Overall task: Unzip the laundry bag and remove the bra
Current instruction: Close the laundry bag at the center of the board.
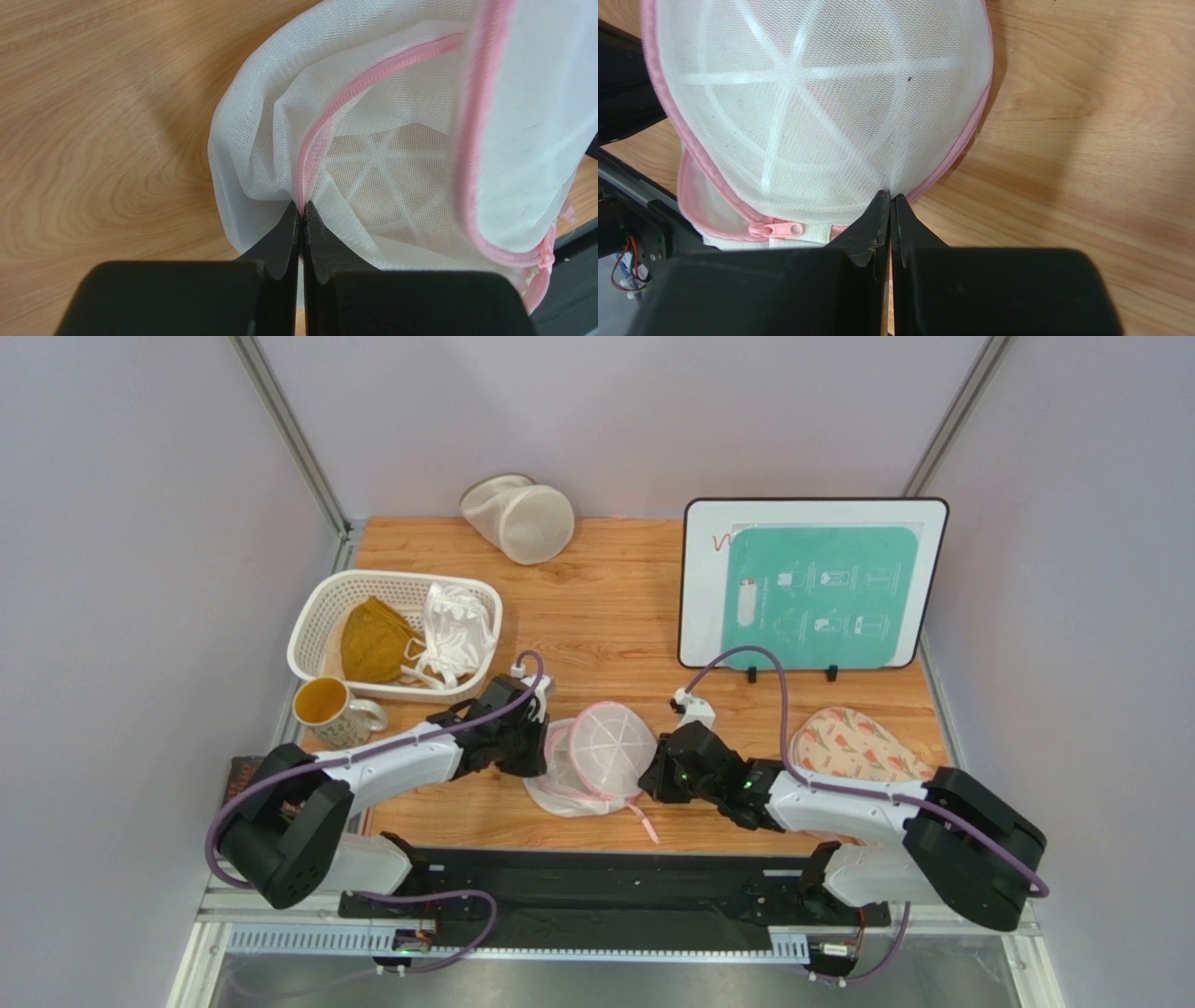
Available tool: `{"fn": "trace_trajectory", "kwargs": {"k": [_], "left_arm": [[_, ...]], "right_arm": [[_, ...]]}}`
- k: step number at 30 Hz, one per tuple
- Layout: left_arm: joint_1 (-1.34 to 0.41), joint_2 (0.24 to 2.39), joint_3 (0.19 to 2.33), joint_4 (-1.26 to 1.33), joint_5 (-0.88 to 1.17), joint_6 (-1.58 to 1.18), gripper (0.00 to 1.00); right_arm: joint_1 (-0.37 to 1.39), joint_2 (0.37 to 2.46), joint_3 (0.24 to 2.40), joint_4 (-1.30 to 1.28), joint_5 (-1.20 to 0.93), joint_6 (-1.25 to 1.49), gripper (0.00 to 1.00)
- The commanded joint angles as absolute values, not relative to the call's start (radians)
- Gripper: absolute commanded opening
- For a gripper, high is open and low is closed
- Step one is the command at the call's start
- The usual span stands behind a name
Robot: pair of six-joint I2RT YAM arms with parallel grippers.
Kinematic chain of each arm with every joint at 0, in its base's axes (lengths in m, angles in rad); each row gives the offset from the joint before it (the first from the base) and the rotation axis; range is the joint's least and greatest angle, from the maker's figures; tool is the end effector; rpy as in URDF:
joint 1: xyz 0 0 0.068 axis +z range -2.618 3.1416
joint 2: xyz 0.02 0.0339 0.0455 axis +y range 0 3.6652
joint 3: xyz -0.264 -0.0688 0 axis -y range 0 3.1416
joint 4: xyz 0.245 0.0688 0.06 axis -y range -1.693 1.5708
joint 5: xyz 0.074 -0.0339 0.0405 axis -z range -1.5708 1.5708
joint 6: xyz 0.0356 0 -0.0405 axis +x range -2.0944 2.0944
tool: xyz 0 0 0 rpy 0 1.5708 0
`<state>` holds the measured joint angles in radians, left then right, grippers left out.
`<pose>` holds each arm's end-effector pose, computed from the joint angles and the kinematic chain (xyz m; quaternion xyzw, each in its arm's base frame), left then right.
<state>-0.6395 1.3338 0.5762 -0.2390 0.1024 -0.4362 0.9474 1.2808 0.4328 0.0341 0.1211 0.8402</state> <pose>0.1877 -0.1442 0.1535 0.1116 0.9514 -0.1870 0.2177 0.1358 0.1815 0.1429 -0.0274 0.9274 0.2522 0.2749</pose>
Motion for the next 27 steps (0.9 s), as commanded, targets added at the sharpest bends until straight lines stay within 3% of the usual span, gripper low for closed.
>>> {"fn": "trace_trajectory", "kwargs": {"k": [1, 3, 6, 13, 16, 17, 20, 27], "left_arm": [[-0.643, 1.361, 0.551, -0.137, 0.184, -0.481, 0.0], [-0.643, 1.358, 0.537, -0.088, 0.216, -0.503, 0.0], [-0.643, 1.344, 0.509, -0.007, 0.265, -0.557, 0.0], [-0.647, 1.341, 0.482, 0.104, 0.296, -0.621, 0.0], [-0.655, 1.333, 0.472, 0.123, 0.299, -0.644, 0.0], [-0.657, 1.33, 0.471, 0.132, 0.305, -0.649, 0.0], [-0.663, 1.327, 0.479, 0.133, 0.316, -0.657, 0.0], [-0.666, 1.293, 0.477, 0.132, 0.327, -0.672, 0.0]], "right_arm": [[0.95, 1.154, 0.491, -0.061, 0.155, 0.792, 0.05], [0.95, 1.082, 0.521, -0.142, 0.17, 0.75, 0.15], [0.948, 1.028, 0.569, -0.222, 0.201, 0.692, 0.2], [0.945, 1.038, 0.589, -0.255, 0.181, 0.686, 0.15], [0.962, 1.042, 0.601, -0.213, 0.13, 0.643, 0.37], [0.998, 1.046, 0.613, -0.216, 0.146, 0.626, 0.5], [1.035, 1.089, 0.684, -0.229, 0.175, 0.557, 0.62], [1.075, 1.233, 0.824, -0.29, 0.204, 0.44, 0.64]]}}
